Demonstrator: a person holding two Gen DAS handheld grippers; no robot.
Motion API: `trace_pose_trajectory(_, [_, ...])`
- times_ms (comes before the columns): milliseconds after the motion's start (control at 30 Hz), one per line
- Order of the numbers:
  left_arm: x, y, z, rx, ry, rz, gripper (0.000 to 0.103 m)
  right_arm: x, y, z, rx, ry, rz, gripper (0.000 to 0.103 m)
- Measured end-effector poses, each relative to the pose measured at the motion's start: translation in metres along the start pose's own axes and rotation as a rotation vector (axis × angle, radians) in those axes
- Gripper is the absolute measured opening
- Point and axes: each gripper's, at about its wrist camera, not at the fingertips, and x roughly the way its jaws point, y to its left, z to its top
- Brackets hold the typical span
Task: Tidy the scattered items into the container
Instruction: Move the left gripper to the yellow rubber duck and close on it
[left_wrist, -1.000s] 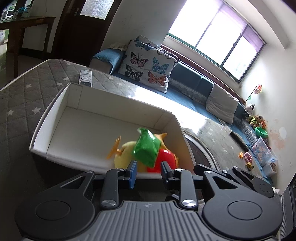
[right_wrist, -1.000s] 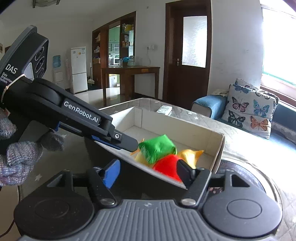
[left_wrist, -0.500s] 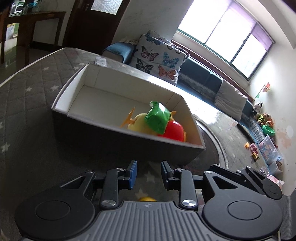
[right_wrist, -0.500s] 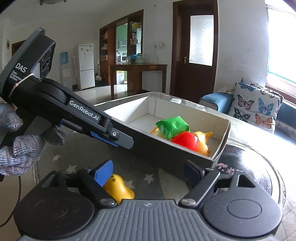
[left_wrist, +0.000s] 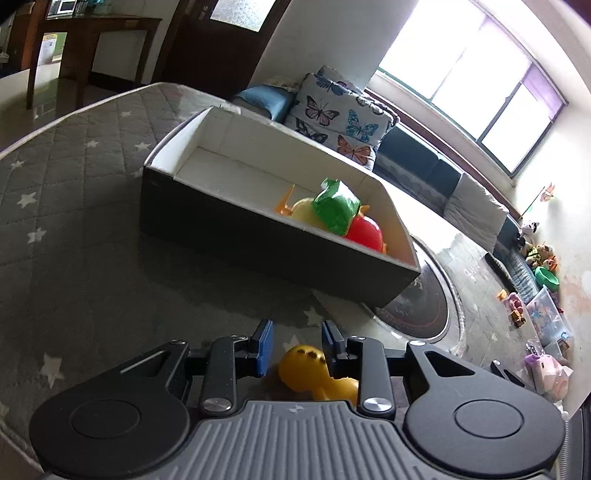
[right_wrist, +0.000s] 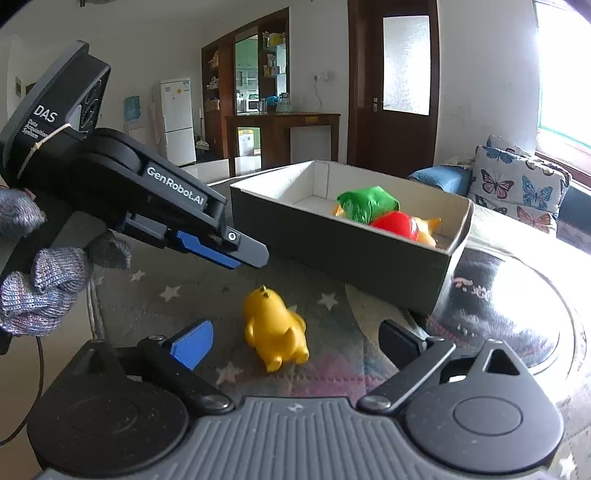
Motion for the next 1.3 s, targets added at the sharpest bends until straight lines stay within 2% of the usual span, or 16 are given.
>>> trace_pose_trajectory(300, [0.003,0.003,-0.008,-0.045,0.013,0.004,0.032,0.009,0.008,-0.007,0.005,0.008,-0.006,0.099])
trace_pose_trajectory(800, [0.015,0.008,-0.005,-0.102,0.034,-0.007,0.032,0.036,0.016,-0.008,0.017,0.060,0.025,0.079])
trace_pose_trajectory(1033, [0.014,0.013,-0.004,-0.134,0.035,-0.023,0.032,0.032,0.019,-0.009,0.022,0.056,0.027,0.076])
trace_pose_trajectory(1100, [0.013,0.011,-0.003,-0.131,0.033,-0.028,0.032,0.030,0.020,-0.009,0.017,0.047,0.020,0.069])
trace_pose_trajectory(1300, [0.013,0.006,-0.001,-0.122,0.031,-0.033,0.032,0.025,0.027,-0.007,-0.013,0.037,0.035,0.069])
